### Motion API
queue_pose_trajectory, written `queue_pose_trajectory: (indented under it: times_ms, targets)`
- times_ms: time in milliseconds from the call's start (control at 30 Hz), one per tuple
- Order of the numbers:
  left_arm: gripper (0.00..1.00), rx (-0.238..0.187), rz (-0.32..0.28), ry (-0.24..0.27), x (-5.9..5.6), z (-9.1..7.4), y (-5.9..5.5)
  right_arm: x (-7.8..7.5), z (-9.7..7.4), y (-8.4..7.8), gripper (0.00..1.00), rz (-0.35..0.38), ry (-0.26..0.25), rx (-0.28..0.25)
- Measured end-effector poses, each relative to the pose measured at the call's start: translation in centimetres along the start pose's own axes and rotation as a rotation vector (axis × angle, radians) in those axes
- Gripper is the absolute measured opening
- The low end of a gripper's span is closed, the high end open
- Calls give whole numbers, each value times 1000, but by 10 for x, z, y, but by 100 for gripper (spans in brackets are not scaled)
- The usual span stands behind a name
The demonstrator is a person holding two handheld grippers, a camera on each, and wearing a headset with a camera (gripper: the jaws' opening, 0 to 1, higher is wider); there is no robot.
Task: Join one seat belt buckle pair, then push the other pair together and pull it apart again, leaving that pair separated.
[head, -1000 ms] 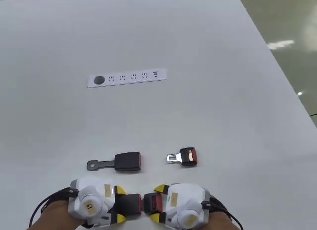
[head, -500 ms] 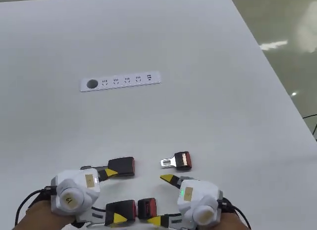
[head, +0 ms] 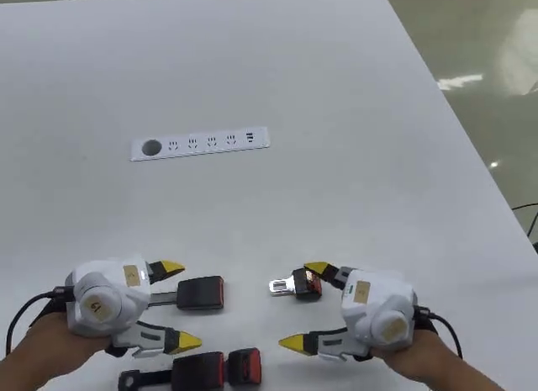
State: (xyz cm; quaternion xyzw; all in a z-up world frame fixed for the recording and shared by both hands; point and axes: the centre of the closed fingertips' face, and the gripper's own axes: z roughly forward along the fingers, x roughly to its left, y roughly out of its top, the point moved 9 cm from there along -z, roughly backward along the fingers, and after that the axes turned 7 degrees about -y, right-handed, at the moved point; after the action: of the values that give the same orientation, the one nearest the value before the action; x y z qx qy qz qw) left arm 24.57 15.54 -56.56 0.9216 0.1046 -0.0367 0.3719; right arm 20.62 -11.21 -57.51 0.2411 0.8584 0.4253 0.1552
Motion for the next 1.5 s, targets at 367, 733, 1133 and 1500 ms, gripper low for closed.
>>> queue_pose_trajectory:
  times_ms: [367,733,1133,1500]
  targets:
    - [72,-3,-16,-30,24,15,-5,-31,10,-9,75,6,66,27]
    - [70,-2,-9,-83,22,25,-17,-41,22,-21,74,-18,138,59]
    - [62,0,-28,-104,26,36,-29,-41,32,-29,67,-46,172,99]
    - [54,2,18,-85,36,40,-28,-45,38,-35,56,-65,202,114]
